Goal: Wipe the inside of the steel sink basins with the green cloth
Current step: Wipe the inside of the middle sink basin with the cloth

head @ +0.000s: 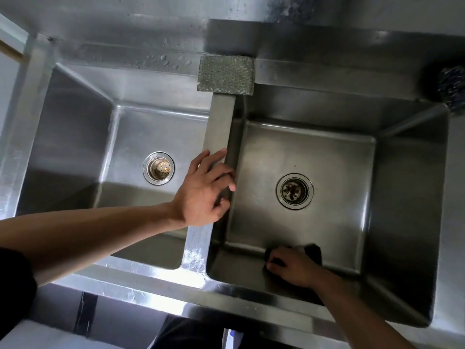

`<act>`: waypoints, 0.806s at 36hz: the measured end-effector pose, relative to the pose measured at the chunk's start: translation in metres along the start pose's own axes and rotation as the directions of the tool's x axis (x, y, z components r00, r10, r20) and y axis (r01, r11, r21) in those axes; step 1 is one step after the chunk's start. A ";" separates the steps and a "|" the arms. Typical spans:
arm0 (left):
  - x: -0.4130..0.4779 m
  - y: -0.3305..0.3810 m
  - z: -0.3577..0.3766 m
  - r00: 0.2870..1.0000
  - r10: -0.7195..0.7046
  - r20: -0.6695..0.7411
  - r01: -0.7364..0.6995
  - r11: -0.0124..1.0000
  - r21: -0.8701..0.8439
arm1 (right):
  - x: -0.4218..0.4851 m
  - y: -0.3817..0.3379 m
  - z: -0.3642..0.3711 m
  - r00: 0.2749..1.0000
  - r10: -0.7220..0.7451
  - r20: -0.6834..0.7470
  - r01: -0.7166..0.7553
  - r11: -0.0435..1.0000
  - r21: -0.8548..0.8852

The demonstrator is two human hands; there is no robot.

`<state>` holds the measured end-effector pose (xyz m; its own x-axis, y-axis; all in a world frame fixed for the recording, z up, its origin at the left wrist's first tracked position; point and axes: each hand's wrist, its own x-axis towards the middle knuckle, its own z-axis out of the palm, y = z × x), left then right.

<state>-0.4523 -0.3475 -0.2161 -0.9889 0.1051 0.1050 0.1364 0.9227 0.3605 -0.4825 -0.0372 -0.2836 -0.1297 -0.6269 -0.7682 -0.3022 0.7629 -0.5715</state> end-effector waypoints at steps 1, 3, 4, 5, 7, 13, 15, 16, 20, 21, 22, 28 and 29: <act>0.000 0.000 0.000 1.000 -0.001 0.001 0.001 1.000 0.001 | -0.002 -0.004 -0.003 1.000 0.010 0.013 -0.010 1.000 -0.030; 0.000 0.001 -0.001 1.000 -0.003 0.004 0.003 1.000 0.002 | -0.008 -0.016 -0.007 0.997 -0.012 0.070 0.012 1.000 0.005; 0.000 0.001 -0.002 1.000 -0.005 0.004 0.005 1.000 0.002 | -0.013 -0.022 -0.009 0.995 -0.041 0.088 0.036 0.998 0.055; 0.000 0.002 -0.002 1.000 -0.006 0.003 0.006 1.000 0.004 | -0.019 -0.028 -0.010 0.994 -0.068 0.087 0.058 0.991 0.118; 0.000 0.002 -0.003 1.000 -0.004 -0.002 0.004 1.000 0.008 | -0.030 -0.035 -0.011 0.992 -0.107 0.068 0.087 0.967 0.240; 0.000 0.002 -0.001 1.000 -0.005 0.006 0.005 1.000 0.021 | -0.020 -0.010 -0.007 1.000 0.016 0.009 -0.017 0.993 0.114; 0.000 0.001 0.000 1.000 -0.005 0.004 0.005 1.000 0.020 | -0.008 0.005 -0.004 0.996 0.093 0.013 -0.092 0.995 -0.028; -0.001 0.001 0.000 1.000 -0.005 0.001 0.005 1.000 0.017 | -0.005 0.007 -0.002 0.992 0.122 0.007 -0.122 0.991 -0.053; -0.001 0.001 0.000 1.000 -0.004 -0.007 0.004 1.000 0.010 | -0.019 -0.014 -0.008 0.997 0.080 0.023 -0.078 0.995 -0.057; -0.001 0.001 0.000 1.000 -0.004 -0.007 0.004 1.000 0.010 | -0.025 -0.021 -0.011 0.998 0.048 0.036 -0.048 0.999 0.008; -0.001 0.001 0.000 1.000 -0.005 -0.006 0.005 1.000 0.009 | -0.031 -0.026 -0.012 0.999 0.010 0.042 -0.013 0.997 0.076; -0.001 0.001 0.000 1.000 0.000 -0.009 0.000 1.000 0.012 | -0.038 -0.014 -0.017 1.000 0.010 0.023 -0.014 0.978 0.206; -0.001 0.001 0.000 1.000 0.001 -0.009 -0.001 1.000 0.010 | -0.030 -0.004 -0.016 0.999 0.028 0.026 -0.031 0.989 0.147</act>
<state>-0.4512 -0.3466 -0.2163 -0.9882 0.1028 0.1133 0.1366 0.9265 0.3508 -0.4922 -0.0239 -0.2537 -0.1133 -0.6010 -0.7912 -0.1559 0.7972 -0.5833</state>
